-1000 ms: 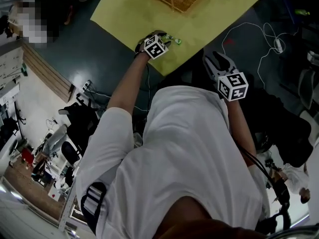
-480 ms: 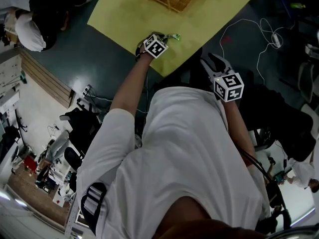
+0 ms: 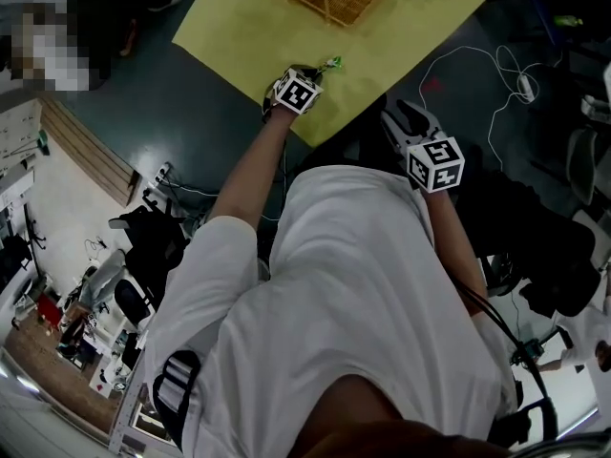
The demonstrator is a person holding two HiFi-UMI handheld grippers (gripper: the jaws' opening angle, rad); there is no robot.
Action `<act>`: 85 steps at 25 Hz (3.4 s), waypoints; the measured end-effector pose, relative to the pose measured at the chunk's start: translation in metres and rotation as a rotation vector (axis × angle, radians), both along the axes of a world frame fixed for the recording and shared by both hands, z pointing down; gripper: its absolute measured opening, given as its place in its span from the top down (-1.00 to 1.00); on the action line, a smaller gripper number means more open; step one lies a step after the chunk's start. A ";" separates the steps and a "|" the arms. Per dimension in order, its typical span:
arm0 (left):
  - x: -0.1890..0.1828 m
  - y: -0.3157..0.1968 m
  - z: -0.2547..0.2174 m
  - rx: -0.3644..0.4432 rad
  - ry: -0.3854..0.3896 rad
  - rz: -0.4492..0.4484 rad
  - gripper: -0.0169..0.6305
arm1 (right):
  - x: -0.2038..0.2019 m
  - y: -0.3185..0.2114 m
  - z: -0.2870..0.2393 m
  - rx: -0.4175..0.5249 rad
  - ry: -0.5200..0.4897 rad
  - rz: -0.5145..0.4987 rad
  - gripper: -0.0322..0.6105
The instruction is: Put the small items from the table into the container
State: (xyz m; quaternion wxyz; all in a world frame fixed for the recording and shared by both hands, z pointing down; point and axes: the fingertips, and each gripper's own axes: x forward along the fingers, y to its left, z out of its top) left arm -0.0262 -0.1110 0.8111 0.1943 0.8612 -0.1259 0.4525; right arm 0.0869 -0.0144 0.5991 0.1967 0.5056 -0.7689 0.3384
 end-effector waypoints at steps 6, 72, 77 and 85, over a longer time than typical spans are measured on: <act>0.018 -0.005 -0.047 0.026 0.087 -0.076 0.79 | 0.000 -0.004 -0.010 0.039 -0.006 -0.014 0.34; 0.109 -0.189 -0.211 0.247 0.307 -0.581 0.78 | 0.060 -0.080 -0.029 0.117 -0.013 -0.133 0.34; 0.097 -0.184 -0.218 0.264 0.330 -0.587 0.78 | 0.049 -0.083 -0.030 0.121 -0.009 -0.152 0.34; 0.058 -0.167 -0.236 0.289 0.370 -0.589 0.78 | 0.017 -0.084 -0.035 0.138 0.004 -0.174 0.34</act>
